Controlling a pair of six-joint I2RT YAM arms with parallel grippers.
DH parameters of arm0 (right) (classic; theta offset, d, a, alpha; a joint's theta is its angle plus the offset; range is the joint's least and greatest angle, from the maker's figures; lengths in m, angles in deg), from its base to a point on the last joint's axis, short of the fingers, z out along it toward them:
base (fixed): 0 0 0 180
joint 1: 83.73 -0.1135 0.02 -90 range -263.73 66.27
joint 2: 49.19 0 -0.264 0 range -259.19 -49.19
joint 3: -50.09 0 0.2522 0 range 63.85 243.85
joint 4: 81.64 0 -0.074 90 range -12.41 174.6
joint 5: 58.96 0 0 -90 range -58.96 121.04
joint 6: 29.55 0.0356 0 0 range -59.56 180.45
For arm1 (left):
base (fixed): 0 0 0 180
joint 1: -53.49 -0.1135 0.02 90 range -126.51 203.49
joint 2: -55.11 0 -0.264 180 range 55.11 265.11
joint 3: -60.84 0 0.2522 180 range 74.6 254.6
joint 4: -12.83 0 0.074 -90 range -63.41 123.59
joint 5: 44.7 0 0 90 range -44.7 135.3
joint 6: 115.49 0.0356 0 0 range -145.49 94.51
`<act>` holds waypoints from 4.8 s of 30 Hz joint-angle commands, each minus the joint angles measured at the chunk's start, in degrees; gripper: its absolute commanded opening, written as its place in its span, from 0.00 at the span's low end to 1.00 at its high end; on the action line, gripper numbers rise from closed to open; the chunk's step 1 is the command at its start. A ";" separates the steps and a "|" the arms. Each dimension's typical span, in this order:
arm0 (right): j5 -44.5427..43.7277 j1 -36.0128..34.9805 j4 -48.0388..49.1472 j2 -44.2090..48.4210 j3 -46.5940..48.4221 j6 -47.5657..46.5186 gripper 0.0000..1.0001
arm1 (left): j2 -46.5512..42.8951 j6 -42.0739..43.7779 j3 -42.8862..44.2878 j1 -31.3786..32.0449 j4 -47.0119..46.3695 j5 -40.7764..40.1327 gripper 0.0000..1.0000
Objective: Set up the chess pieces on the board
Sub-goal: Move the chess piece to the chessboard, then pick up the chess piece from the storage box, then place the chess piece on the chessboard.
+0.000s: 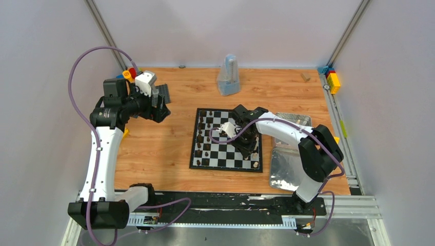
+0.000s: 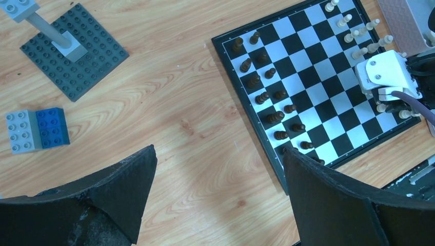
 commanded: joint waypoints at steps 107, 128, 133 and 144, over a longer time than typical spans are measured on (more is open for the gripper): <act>9.51 22.26 20.00 26.48 -10.80 2.33 0.00 | -0.57 3.31 -0.34 -0.34 1.76 2.94 1.00; 3.06 -3.43 19.83 21.74 -20.55 -1.55 0.00 | -0.80 3.19 -0.28 -0.35 1.74 0.86 1.00; 1.34 -5.12 20.30 21.08 -21.81 -1.90 0.00 | -1.39 3.27 -0.94 -0.35 1.66 0.63 1.00; -0.12 -5.22 22.01 20.41 -23.24 -1.67 0.00 | -1.61 3.06 -1.35 -0.35 1.56 0.89 1.00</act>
